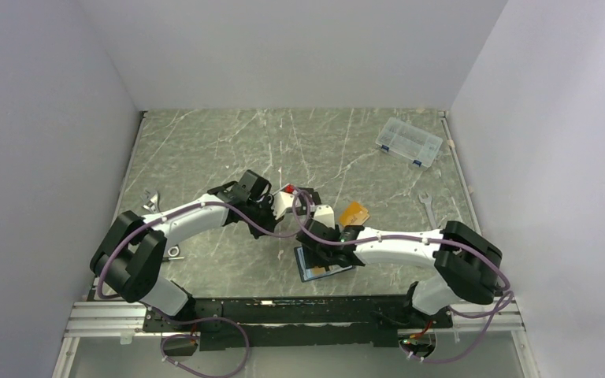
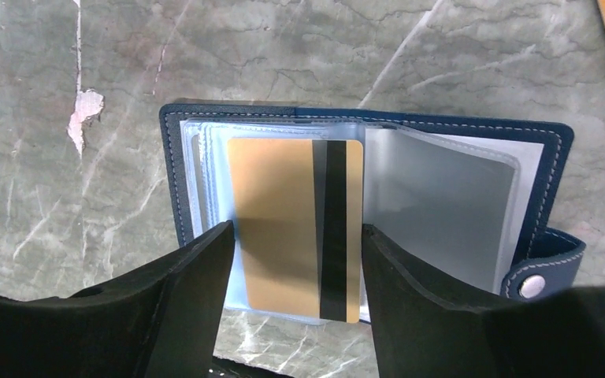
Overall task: Put the credit cards into the card holder
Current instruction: Insert the credit card into the card holder.
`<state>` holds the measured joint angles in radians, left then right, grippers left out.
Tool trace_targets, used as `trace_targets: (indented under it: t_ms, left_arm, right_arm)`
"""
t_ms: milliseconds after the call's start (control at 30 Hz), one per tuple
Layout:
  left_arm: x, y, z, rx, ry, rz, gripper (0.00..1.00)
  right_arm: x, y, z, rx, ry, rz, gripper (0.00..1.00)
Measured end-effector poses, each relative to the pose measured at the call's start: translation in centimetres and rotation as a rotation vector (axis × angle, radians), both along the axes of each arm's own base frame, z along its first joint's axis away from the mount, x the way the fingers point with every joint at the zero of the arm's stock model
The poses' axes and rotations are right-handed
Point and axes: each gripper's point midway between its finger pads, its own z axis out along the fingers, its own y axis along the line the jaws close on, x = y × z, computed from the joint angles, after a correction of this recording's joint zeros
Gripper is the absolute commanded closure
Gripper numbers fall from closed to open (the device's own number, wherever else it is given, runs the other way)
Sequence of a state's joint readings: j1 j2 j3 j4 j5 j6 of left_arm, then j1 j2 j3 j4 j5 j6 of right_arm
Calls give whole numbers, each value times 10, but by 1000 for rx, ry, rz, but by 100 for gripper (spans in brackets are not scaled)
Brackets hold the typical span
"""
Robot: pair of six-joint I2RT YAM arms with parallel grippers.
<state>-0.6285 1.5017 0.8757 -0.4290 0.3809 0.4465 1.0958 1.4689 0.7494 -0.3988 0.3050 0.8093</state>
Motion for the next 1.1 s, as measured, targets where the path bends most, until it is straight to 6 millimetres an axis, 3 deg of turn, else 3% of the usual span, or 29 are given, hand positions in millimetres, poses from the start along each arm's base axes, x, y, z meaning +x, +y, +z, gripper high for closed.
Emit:
trace_targets:
  t_ms: [200,533,867,1100]
  left_arm:
    - [1,-1,1,-9,7,16,96]
    - [7,5,4,-27,18,58,97]
    - [9,7,6,-34,20,74,97]
    - [9,7,8,-38,14,74,97]
  right_arm:
    - [-3,-3,1,-36,-7,-7,22]
    - [-11,1,6,1,18,46,21]
    - [-14,12,-2,25,53,82,30]
    - [-9,17,-3,4,45,83,47]
